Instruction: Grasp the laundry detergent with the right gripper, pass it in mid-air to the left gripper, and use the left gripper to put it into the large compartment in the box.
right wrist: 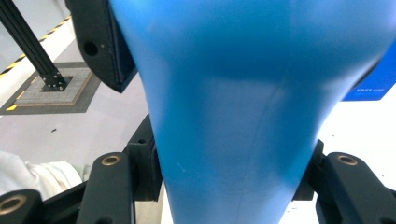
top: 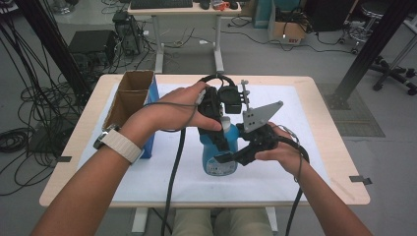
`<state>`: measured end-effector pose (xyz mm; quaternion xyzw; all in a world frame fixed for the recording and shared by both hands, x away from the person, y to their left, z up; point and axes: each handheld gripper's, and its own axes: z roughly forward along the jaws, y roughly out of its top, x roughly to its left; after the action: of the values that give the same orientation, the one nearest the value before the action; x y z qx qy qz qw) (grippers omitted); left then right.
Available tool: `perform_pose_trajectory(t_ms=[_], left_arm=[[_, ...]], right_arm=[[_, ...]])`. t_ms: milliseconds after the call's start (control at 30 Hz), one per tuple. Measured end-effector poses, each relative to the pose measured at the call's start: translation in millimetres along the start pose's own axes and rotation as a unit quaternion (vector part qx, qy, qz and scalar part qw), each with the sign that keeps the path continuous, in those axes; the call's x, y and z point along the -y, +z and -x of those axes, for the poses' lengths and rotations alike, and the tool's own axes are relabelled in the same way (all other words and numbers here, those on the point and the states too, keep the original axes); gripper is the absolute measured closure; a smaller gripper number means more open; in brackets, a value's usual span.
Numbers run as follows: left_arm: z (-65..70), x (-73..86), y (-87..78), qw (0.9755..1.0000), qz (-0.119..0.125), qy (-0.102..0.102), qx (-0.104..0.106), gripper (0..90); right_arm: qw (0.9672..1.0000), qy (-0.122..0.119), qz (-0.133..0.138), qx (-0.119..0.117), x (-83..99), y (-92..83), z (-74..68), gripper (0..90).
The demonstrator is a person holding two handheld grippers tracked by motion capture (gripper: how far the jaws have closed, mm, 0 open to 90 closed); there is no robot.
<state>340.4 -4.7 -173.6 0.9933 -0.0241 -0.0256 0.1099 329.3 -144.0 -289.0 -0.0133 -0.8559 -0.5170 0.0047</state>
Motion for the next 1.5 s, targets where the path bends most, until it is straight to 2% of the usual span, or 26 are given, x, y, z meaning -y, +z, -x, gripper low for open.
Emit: perform_pose_trajectory(t_ms=[67,100,167,667,933,967,1033,1100,1133,1467,1500], left_arm=[[0.7,-0.4,0.4,1.0,-0.001,-0.003,0.001,37.6],[-0.6,-0.7,0.4,1.0,0.0,0.003,0.002,37.6],[0.9,-1.0,-0.2,1.0,-0.001,-0.004,0.001,37.6],[1.2,-2.1,-2.9,1.0,0.002,-0.006,-0.005,37.7],[0.5,-2.0,-4.1,1.0,0.004,-0.003,-0.008,37.7],[-0.7,-2.2,-4.4,1.0,0.003,0.002,-0.007,37.7],[0.2,-2.0,-4.4,1.0,0.004,-0.004,-0.006,37.7],[-0.9,-2.3,-4.2,1.0,0.003,0.003,-0.006,37.7],[-0.1,-2.1,-4.3,1.0,0.004,-0.003,-0.008,37.6],[-0.1,-2.6,-5.4,0.9999,0.003,-0.005,-0.008,37.6],[-1.4,-2.9,-5.6,1.0,0.002,0.002,-0.006,37.7]], right_arm=[[1.0,0.0,-0.001,0.0,0.1,-0.2,-0.6,43.2],[1.0,0.002,-0.002,0.0,0.1,-0.4,-1.0,43.2],[1.0,0.0,0.0,0.002,0.4,-1.0,-0.6,43.2],[1.0,-0.002,0.005,0.005,-0.3,-4.5,0.0,43.3],[1.0,-0.002,0.005,0.007,-1.0,-5.2,0.2,43.3],[1.0,-0.002,0.005,0.007,-1.1,-5.2,0.5,43.3],[1.0,-0.001,0.005,0.008,-1.4,-5.5,0.6,43.3],[1.0,-0.001,0.005,0.007,-1.5,-5.6,0.7,43.3],[1.0,-0.002,0.004,0.008,-1.6,-5.6,0.9,43.3],[1.0,-0.003,0.003,0.004,-2.8,-6.0,1.8,43.3],[1.0,-0.003,0.003,0.008,-2.9,-6.5,1.6,43.3]])
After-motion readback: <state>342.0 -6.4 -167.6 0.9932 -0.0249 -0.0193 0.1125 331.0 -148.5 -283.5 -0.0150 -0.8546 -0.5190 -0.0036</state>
